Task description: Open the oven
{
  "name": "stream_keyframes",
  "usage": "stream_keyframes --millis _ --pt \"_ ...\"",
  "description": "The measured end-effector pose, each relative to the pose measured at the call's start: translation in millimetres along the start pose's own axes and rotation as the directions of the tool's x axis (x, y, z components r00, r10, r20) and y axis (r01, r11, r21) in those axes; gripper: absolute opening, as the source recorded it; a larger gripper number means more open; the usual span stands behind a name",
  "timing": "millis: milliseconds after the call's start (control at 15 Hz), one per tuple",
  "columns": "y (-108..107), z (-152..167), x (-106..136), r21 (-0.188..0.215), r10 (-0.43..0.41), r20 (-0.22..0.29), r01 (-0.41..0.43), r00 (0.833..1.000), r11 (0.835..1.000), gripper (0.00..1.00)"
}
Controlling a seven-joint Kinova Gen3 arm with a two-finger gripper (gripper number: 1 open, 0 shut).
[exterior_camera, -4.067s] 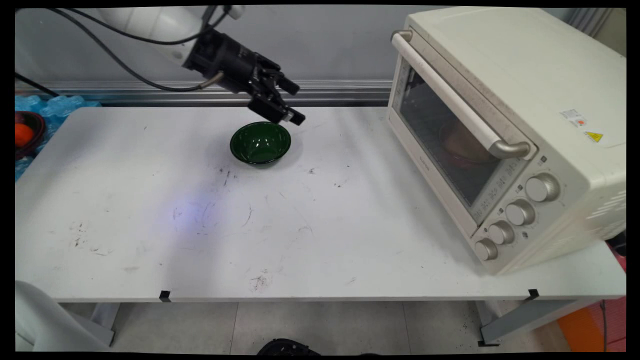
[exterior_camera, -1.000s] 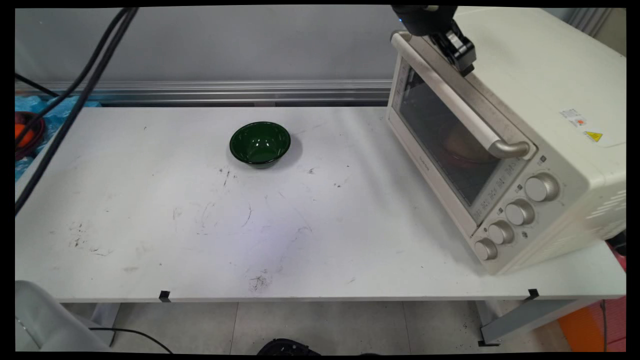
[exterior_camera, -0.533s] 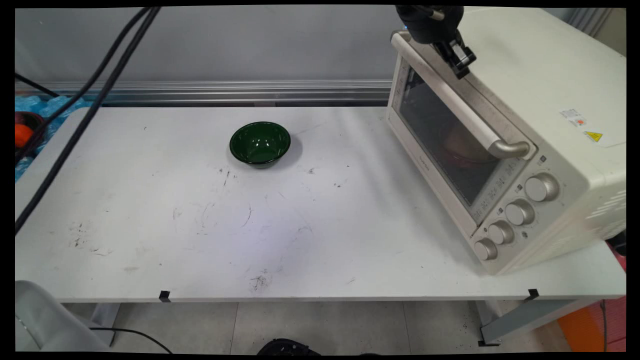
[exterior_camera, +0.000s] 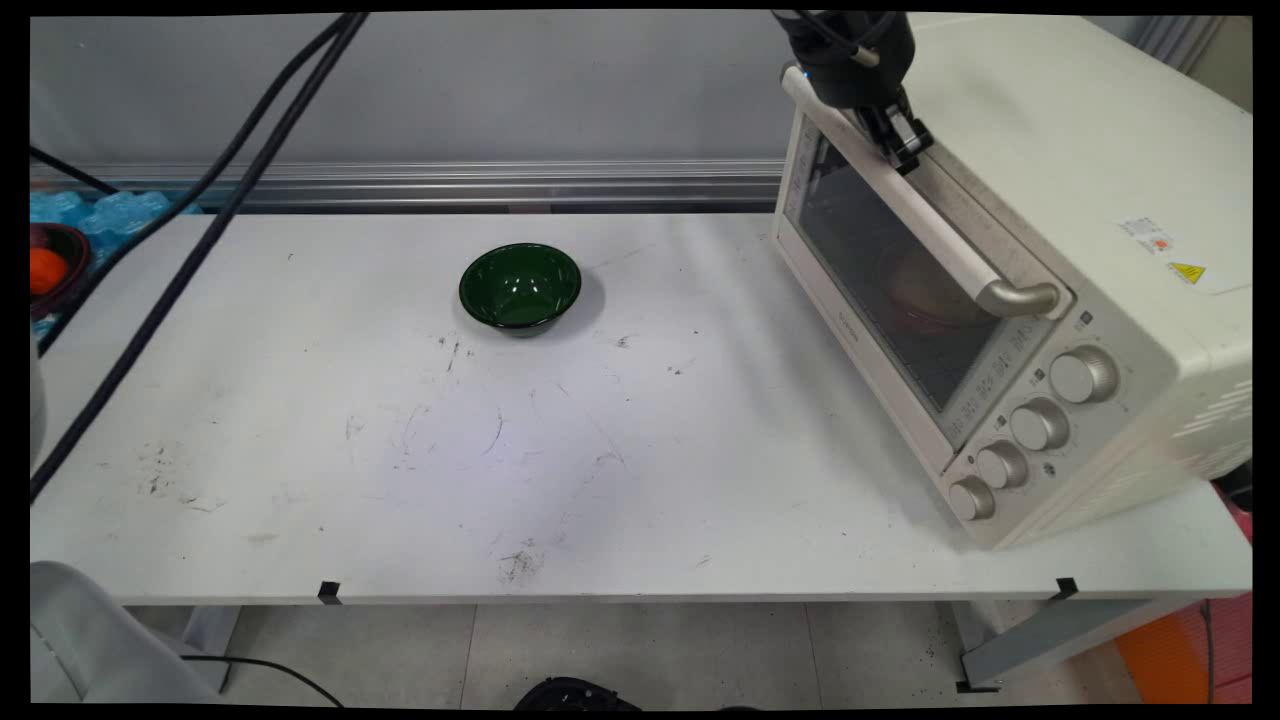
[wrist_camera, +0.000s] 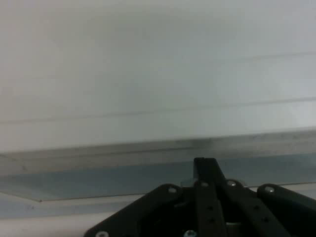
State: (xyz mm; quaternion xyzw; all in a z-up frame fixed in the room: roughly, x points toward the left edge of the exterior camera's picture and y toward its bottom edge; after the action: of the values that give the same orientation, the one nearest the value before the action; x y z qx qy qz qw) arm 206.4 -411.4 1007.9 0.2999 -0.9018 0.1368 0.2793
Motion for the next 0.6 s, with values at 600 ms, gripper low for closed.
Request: stream_keyframes --millis 600 --pt "0.7 2.7 -10.3 0.003 0.012 0.042 -0.012 0.999 1.0 0.0"
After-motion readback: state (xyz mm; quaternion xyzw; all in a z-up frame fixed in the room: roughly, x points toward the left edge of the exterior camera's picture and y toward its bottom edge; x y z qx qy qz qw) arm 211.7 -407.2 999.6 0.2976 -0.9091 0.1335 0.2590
